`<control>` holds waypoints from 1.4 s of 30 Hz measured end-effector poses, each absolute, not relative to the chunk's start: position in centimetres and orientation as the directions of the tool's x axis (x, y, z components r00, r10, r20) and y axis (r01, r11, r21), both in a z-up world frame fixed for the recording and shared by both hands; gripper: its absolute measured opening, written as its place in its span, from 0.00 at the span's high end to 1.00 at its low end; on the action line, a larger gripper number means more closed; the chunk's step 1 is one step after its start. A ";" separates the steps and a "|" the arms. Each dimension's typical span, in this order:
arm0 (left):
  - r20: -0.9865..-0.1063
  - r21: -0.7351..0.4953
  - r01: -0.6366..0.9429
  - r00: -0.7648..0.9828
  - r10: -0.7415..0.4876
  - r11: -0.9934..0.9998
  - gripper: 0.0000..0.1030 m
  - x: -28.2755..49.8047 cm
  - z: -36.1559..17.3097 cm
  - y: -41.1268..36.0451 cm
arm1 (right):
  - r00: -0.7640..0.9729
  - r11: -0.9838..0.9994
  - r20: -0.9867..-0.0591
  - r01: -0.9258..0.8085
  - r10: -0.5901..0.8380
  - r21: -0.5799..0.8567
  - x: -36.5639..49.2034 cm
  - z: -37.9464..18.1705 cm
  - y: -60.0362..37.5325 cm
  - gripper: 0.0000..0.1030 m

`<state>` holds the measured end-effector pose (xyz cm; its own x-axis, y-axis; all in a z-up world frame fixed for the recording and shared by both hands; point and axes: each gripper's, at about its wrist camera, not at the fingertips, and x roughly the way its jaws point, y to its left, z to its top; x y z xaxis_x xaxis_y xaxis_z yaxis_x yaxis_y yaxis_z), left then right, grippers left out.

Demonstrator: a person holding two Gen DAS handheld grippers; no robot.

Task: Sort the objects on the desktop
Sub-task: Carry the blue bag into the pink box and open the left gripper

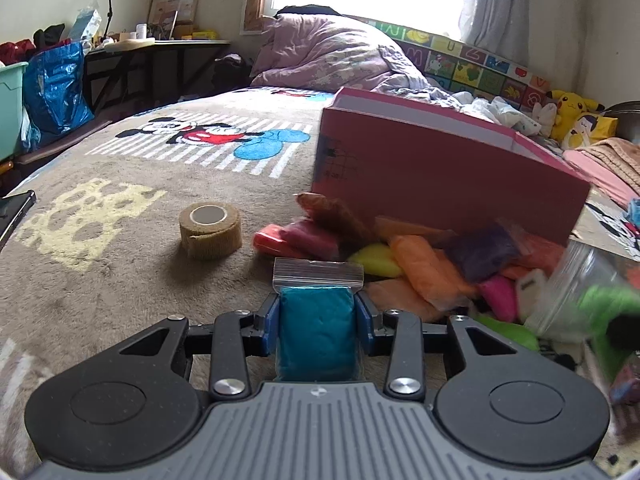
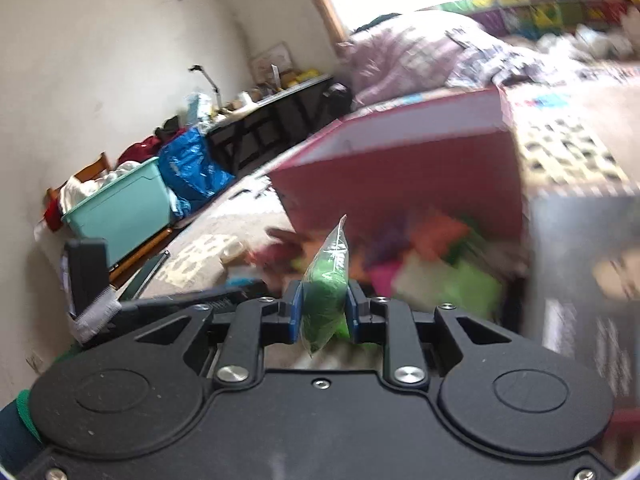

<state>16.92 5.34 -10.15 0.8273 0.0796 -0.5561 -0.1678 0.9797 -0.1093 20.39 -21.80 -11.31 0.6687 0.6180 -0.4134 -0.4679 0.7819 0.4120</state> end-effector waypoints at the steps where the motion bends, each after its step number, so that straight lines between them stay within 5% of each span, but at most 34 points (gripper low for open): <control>1: -0.551 -0.111 -0.162 0.831 0.075 0.981 0.64 16.6 -9.8 5.0 | 0.662 0.778 -0.418 -0.462 0.622 0.425 20.2 -11.6 -22.0 0.79; 28: -0.429 -0.094 -0.024 0.903 -0.019 0.995 0.64 19.8 0.2 -0.8 | 0.517 0.704 -0.479 -0.496 0.709 0.507 21.8 -15.8 -19.2 0.79; 42: -0.539 -0.110 0.042 0.837 -0.096 0.993 0.64 30.3 -0.3 -2.8 | 0.485 0.704 -0.511 -0.484 0.710 0.519 23.0 -16.7 -18.8 0.79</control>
